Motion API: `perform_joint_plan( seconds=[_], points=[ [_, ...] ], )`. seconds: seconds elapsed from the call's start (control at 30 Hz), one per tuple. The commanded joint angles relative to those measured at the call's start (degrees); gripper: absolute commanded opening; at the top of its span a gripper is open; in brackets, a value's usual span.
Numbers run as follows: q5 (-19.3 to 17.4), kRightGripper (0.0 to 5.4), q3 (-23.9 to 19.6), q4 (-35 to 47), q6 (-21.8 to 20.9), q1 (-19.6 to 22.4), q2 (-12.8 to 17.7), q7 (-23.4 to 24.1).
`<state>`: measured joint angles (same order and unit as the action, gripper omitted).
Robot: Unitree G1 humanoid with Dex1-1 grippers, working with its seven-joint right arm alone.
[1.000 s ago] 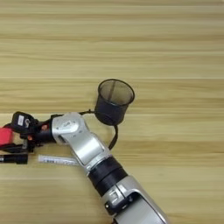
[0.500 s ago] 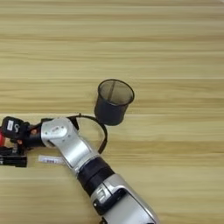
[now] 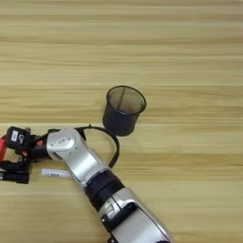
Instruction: Move the objects on the table
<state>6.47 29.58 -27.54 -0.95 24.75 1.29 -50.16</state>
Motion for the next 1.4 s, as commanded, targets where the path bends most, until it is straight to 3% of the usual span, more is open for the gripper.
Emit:
perform_joint_plan(
  seconds=[0.03, 0.27, 0.43, 0.57, 0.73, 1.0, 1.17, 1.4],
  points=[
    [-1.80, 3.89, -2.02, 4.39, -0.69, 2.75, -1.24, 1.09],
    [-5.87, 4.67, -4.89, 8.85, 0.33, 2.40, -2.36, 0.59],
    [-13.60, 5.02, -8.03, 14.01, -1.26, 0.90, -3.83, -2.13],
    [-17.49, 5.36, -10.17, 15.88, -1.05, 0.80, -4.39, -2.66],
    [-20.11, 5.36, -13.28, 16.35, -5.67, 1.06, -5.89, -1.15],
    [-18.21, 5.36, -17.34, 20.17, -6.99, 1.02, -1.36, 2.24],
    [-20.15, 5.36, -21.48, 22.29, -3.59, 0.59, 3.53, 2.93],
    [-21.43, 5.36, -23.64, 25.75, -1.12, -1.26, 8.87, 1.72]
  ],
)
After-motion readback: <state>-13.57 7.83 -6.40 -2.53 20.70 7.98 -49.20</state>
